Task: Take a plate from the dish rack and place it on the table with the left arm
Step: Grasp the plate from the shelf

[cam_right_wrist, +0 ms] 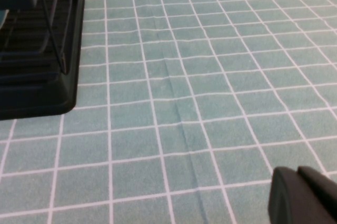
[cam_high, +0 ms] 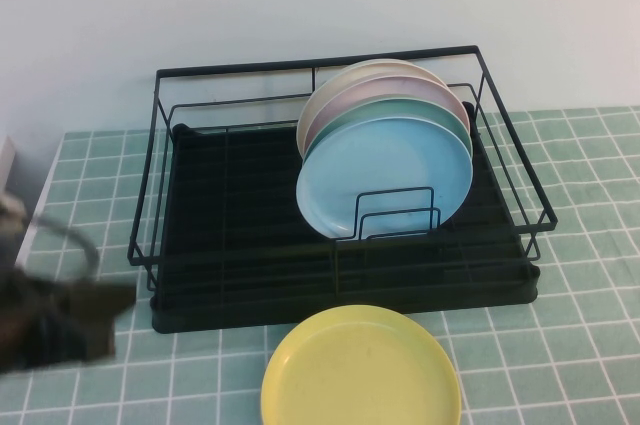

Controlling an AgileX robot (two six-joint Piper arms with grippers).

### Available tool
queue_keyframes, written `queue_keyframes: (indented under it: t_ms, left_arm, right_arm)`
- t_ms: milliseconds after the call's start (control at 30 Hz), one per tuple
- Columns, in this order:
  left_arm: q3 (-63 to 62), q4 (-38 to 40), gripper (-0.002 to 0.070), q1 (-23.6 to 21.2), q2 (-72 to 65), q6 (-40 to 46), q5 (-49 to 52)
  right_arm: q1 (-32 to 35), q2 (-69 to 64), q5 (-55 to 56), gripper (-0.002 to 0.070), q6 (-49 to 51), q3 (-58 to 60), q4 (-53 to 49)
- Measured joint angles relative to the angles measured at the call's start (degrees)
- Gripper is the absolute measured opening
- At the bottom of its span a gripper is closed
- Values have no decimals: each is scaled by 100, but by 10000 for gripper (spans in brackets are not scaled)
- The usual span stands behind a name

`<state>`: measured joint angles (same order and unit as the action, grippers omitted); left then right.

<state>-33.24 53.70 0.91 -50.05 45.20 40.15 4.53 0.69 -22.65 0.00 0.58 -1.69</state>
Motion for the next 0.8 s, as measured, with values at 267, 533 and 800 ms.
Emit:
queue_keyframes:
  t_ms: [267,533,800]
  left_arm:
    - [-985,3249,-3,0,-843,2771,-35]
    - [-2716,2107,-3,368,-2146,3031,605]
    - [-3674,103,96,1581,-2892,2150,-50]
  right_arm:
    - [0,0,0,-2,0,0,0]
    - [0,0,0,-2,0,0,0]
    - [0,0,0,-2,0,0,0]
